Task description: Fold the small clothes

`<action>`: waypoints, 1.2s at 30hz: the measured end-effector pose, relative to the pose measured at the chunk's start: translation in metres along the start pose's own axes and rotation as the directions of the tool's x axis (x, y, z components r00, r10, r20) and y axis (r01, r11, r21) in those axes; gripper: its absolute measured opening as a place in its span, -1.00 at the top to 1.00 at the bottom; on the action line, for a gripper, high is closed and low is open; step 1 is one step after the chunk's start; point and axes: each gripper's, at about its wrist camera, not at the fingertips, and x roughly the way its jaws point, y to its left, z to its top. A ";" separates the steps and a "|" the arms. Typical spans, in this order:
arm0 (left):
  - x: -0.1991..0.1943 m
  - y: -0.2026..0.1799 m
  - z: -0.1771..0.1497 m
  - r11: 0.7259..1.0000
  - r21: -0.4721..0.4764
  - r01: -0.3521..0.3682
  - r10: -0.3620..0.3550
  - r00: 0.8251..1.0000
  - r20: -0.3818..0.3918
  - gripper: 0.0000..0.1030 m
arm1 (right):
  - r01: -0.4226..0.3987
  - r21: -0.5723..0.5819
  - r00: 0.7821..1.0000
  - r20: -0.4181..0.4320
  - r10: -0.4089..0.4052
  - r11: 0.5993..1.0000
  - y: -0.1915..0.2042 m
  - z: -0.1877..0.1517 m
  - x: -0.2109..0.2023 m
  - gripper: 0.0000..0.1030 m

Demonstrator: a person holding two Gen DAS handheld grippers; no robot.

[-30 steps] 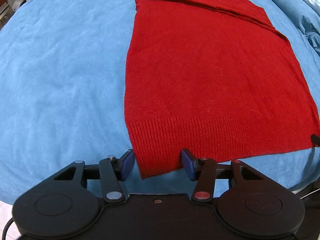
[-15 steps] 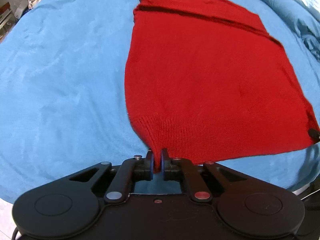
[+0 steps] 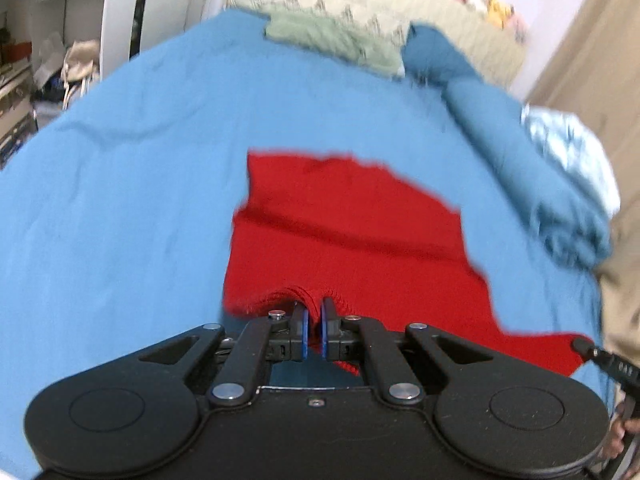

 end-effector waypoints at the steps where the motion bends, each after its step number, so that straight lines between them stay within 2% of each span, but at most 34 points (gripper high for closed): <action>1: 0.002 -0.002 0.014 1.000 -0.012 0.002 -0.002 1.000 0.017 0.89 | -0.011 0.002 1.000 0.017 0.011 1.000 0.003 0.016 0.003 0.61; 6: 0.050 -0.003 0.095 0.996 -0.091 -0.004 0.014 0.995 0.103 0.89 | -0.039 0.008 0.995 0.094 0.038 0.999 0.016 0.101 0.045 0.61; 9: 0.095 0.001 0.130 0.990 -0.141 -0.005 0.024 0.990 0.136 0.89 | 0.012 -0.032 0.993 0.114 -0.008 0.999 0.023 0.140 0.095 0.61; 11: 0.137 0.013 0.151 0.983 -0.185 -0.010 0.035 0.991 0.131 0.89 | 0.041 -0.066 0.994 0.108 -0.034 0.997 0.026 0.154 0.138 0.61; 15: 0.225 0.026 0.165 0.980 -0.198 -0.034 0.055 0.993 0.102 0.89 | 0.074 -0.035 0.992 0.101 -0.071 0.997 0.017 0.156 0.227 0.61; 19: 0.280 0.042 0.168 0.978 -0.205 -0.051 0.072 0.993 0.095 0.89 | 0.116 -0.026 0.989 0.097 -0.113 0.993 -0.005 0.141 0.303 0.61; 24: 0.314 0.054 0.177 0.976 -0.209 -0.060 0.086 0.989 0.117 0.89 | 0.164 -0.014 0.973 0.167 -0.159 0.986 -0.022 0.125 0.351 0.61; 26: 0.324 0.049 0.176 0.980 -0.184 -0.076 0.099 0.988 0.116 0.88 | 0.197 -0.020 0.966 0.173 -0.190 0.980 -0.024 0.117 0.367 0.55; 27: 0.327 0.049 0.174 0.980 -0.180 -0.085 0.108 0.987 0.120 0.86 | 0.213 -0.025 0.964 0.169 -0.206 0.977 -0.025 0.112 0.374 0.43; 28: 0.324 0.049 0.169 0.980 -0.178 -0.085 0.110 0.985 0.131 0.79 | 0.223 -0.018 0.961 0.173 -0.216 0.975 -0.028 0.108 0.378 0.10; 29: 0.321 0.048 0.167 0.981 -0.171 -0.088 0.114 0.983 0.144 0.60 | 0.215 -0.002 0.960 0.183 -0.211 0.977 -0.030 0.106 0.377 -0.14; 30: 0.312 0.046 0.163 0.984 -0.154 -0.091 0.117 0.979 0.168 0.43 | 0.195 0.020 0.959 0.207 -0.195 0.981 -0.032 0.104 0.370 -0.53; 31: 0.305 0.041 0.159 0.987 -0.128 -0.098 0.122 0.974 0.192 0.04 | 0.178 0.038 0.953 0.243 -0.182 0.983 -0.033 0.103 0.361 -0.66; 32: 0.296 0.036 0.154 0.990 -0.090 -0.109 0.127 0.966 0.224 -0.21 | 0.168 0.037 0.948 0.270 -0.172 0.985 -0.032 0.103 0.351 -0.66; 34: 0.272 0.018 0.138 0.990 0.007 -0.141 0.134 0.953 0.272 -0.32 | 0.142 -0.005 0.946 0.294 -0.134 0.990 -0.027 0.101 0.334 -0.70; 36: 0.259 0.002 0.120 0.988 0.101 -0.120 0.090 0.961 0.260 -0.38 | 0.117 -0.060 0.962 0.257 -0.098 0.991 -0.019 0.097 0.328 -0.71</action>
